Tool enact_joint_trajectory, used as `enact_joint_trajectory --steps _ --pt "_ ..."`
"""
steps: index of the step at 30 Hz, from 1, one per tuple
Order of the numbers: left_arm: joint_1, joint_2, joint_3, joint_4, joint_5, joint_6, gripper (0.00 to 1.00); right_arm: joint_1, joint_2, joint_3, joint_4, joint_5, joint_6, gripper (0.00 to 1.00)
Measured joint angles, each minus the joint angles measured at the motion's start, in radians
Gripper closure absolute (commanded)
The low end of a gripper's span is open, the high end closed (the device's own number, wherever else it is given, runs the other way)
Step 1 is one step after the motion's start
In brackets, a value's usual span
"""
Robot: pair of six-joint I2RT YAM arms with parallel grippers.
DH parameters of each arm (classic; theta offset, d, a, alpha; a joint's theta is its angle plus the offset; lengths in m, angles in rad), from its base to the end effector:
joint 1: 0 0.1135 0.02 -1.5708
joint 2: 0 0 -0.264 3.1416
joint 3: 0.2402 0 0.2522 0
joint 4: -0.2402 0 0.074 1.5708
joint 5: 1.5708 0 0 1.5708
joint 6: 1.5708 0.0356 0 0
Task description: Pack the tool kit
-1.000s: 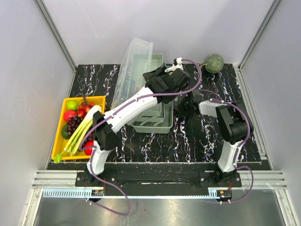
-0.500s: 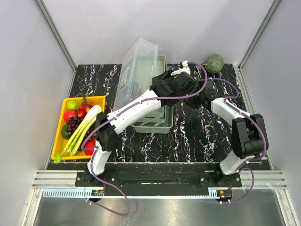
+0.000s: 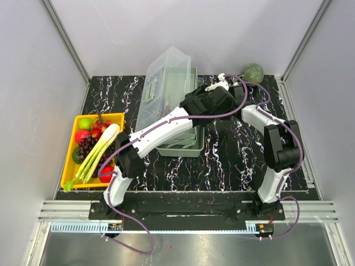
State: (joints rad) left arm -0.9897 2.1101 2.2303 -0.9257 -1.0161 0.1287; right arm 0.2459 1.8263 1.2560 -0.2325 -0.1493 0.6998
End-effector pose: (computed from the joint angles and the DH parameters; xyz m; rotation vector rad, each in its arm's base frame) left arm 0.2755 -0.3644 0.3621 0.6720 1.9073 0.6670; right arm 0.3878 0.1028 0.2086 0.4797 2.4067 0.6147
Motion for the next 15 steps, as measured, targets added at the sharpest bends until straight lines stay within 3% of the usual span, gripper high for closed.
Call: enact_joint_trajectory --steps 15 --pt "-0.005 0.006 0.002 -0.016 0.072 -0.060 0.78 0.038 0.170 0.117 -0.028 -0.071 -0.074 0.77"
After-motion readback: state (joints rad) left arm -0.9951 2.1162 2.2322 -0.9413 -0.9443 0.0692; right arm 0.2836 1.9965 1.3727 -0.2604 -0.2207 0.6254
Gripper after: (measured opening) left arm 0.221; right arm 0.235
